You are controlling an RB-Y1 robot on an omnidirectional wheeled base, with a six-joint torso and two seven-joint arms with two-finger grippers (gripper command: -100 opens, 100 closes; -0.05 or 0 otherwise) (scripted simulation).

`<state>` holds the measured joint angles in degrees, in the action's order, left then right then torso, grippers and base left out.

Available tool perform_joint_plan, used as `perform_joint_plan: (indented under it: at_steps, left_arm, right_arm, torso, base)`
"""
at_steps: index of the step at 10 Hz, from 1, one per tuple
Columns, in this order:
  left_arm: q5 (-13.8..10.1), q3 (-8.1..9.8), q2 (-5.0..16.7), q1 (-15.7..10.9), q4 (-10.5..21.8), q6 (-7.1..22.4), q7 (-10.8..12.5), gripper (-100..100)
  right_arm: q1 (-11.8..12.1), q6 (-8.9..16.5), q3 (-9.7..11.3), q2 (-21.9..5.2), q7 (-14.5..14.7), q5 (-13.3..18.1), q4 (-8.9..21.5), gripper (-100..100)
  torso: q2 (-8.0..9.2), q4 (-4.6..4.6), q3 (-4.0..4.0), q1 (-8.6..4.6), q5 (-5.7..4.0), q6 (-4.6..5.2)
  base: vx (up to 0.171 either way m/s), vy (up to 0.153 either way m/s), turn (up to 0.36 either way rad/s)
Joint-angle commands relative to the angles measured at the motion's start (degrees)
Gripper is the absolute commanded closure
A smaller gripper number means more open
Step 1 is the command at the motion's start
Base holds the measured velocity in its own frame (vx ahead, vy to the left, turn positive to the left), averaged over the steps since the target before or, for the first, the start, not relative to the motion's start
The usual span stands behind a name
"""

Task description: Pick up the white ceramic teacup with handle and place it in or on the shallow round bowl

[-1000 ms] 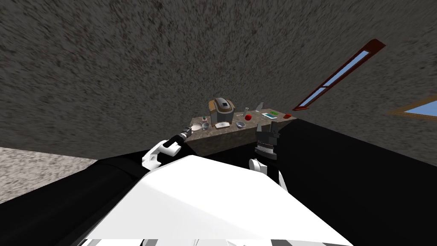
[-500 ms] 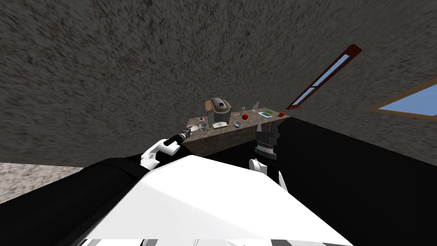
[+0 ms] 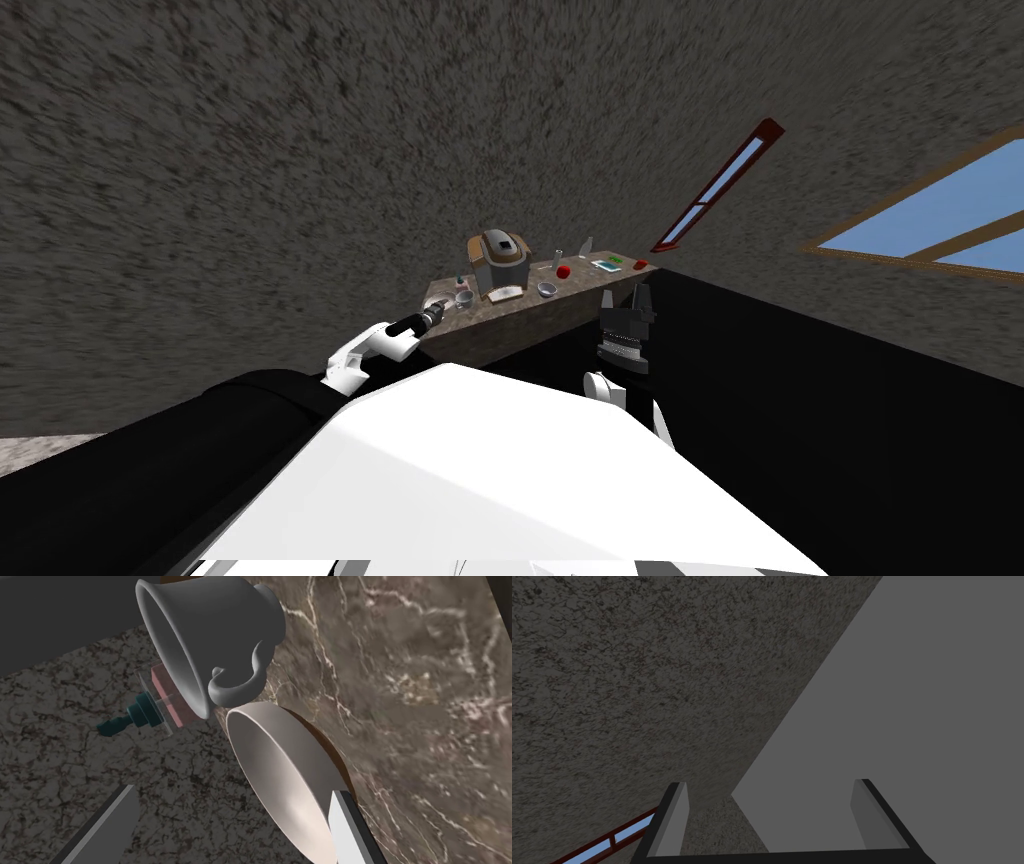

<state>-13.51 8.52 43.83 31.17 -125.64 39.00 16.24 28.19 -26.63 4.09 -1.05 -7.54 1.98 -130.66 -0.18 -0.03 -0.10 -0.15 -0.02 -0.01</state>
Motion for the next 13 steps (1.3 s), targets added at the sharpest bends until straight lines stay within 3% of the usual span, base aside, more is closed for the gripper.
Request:
perform_joint_plan:
  at_steps: [1, 8, 9, 10, 11, 13]
  left_arm:
    - [-0.5, 0.02, 1.78, 0.2, 0.68, 2.73, -0.44, -100]
    - [-1.88, -0.03, 7.83, -0.03, 2.81, 11.73, -1.65, -100]
    - [-1.78, -0.09, 7.35, -0.01, 2.73, 10.83, -1.58, -100]
    - [-1.82, -0.07, 7.45, -0.03, 2.75, 11.09, -1.6, 0]
    - [-1.5, -0.39, 6.82, -0.59, 4.34, 10.14, -2.02, -100]
    - [-1.11, -0.78, 6.05, -1.28, 6.34, 8.99, -2.54, -100]
  right_arm:
    - [0.0, 0.0, 0.0, 0.0, 0.0, 0.0, 0.0, 0]
    - [0.01, 0.0, -0.01, 0.0, 0.0, 0.0, 0.0, 0]
    - [0.01, 0.0, -0.01, 0.0, 0.0, 0.0, 0.0, 0]
    - [0.01, 0.0, -0.01, 0.0, 0.0, 0.0, 0.0, 0]
    - [0.0, 0.0, -0.01, 0.0, 0.0, 0.0, 0.0, 0]
    - [0.01, 0.0, -0.01, -0.01, 0.0, 0.0, 0.0, 0]
  torso:
    - [0.0, 0.0, 0.0, 0.0, 0.0, 0.0]
    - [0.0, 0.0, 0.0, 0.05, 0.01, -0.04]
    - [-0.03, -0.01, -0.02, 0.08, 0.01, -0.03]
    - [0.04, 0.01, 0.02, 0.12, 0.02, -0.05]
    - [0.11, 0.02, 0.06, 0.13, 0.03, -0.05]
    - [0.06, 0.01, 0.04, 0.18, 0.04, -0.04]
  base:
    - [0.033, -0.054, -0.188]
    - [0.047, -0.037, -0.132]
    - [0.023, -0.003, -0.02]
    - [0.0, 0.0, 0.0]
    - [0.014, 0.004, -0.038]
    - [0.028, 0.012, -0.05]
